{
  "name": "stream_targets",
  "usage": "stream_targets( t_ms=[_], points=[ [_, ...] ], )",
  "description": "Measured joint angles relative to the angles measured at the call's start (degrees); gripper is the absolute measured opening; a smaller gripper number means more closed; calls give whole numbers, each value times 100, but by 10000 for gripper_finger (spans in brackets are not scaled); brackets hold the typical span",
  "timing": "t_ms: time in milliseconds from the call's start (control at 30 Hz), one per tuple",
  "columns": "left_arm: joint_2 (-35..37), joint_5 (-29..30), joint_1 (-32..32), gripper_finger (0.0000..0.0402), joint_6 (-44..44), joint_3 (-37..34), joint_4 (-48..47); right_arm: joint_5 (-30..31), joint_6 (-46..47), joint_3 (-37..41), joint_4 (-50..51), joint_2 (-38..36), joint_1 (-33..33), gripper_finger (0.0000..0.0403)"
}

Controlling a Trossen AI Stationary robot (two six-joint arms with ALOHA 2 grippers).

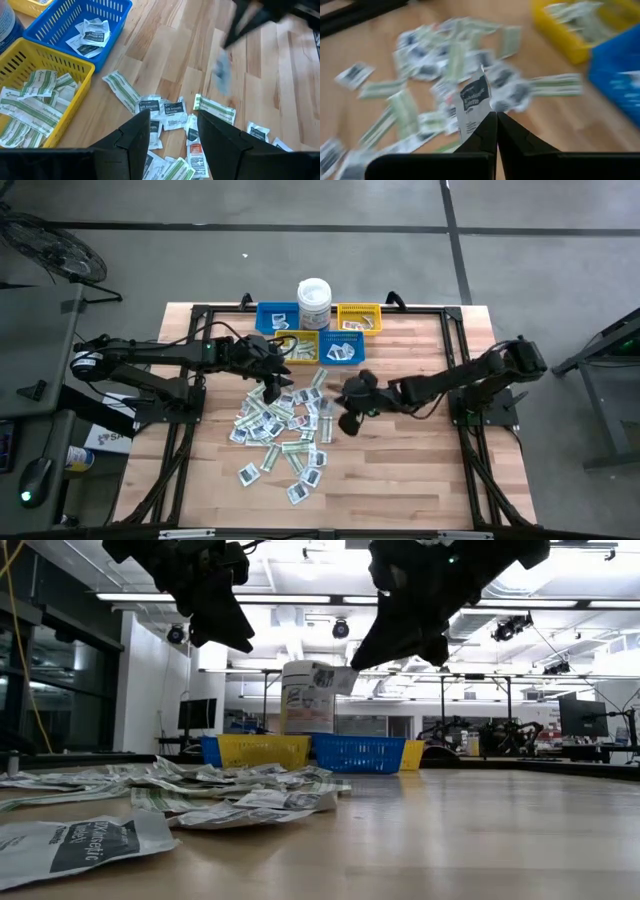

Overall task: Pick & Place First Aid Supplies
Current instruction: Put the black towelette pack into the right blue bin

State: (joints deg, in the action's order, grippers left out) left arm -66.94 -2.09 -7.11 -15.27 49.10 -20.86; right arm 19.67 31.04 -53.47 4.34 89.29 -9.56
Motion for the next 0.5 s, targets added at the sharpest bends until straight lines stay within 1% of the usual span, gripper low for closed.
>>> stream_targets(
  t_ms=[100, 200, 367, 500],
  points=[
    [0, -9, 2, 165, 0, -1, 11, 273, 225, -2, 202, -102, 283, 0],
    [0, -9, 0, 165, 0, 0, 14, 385, 538, -4, 358, -133, 601, 0],
    [0, -9, 0, 165, 0, 0, 15, 423, 1080, -4, 413, -112, 1115, 0],
    [0, -9, 2, 165, 0, 0, 15, 437, 1328, -4, 556, -111, 1511, 0]
  ],
)
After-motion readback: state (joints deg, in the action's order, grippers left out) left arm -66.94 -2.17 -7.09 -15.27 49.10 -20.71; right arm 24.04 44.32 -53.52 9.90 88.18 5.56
